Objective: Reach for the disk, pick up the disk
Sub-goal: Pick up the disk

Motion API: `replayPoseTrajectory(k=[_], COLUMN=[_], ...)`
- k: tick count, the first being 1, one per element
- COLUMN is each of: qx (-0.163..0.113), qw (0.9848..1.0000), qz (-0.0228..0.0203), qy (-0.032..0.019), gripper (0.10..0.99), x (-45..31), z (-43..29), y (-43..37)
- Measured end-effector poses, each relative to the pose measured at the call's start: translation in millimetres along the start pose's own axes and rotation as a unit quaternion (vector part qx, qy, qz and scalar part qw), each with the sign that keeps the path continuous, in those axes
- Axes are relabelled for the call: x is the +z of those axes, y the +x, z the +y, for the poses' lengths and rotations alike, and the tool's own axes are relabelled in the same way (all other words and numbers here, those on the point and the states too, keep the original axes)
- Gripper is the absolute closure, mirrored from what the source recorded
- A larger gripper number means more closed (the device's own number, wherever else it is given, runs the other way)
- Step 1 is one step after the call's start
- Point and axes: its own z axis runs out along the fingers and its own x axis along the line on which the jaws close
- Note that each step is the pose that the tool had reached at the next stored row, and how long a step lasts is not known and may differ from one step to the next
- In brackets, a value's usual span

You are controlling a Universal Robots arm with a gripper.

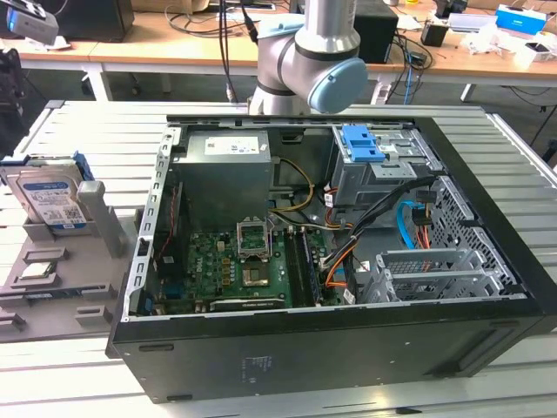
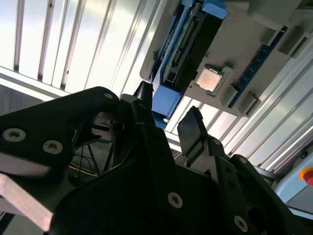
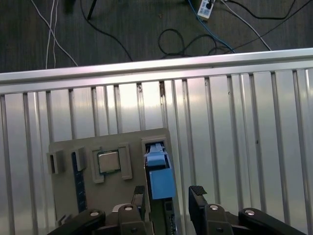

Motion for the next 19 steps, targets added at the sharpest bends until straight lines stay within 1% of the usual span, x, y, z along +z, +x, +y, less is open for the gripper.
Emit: replayPoseTrajectory(k=[19], qx=[0.000], qw=[1.0000], qz=[0.0000], qy=[0.0000], gripper=[0.600], x=[11.5], z=[-0.4], y=[0.0])
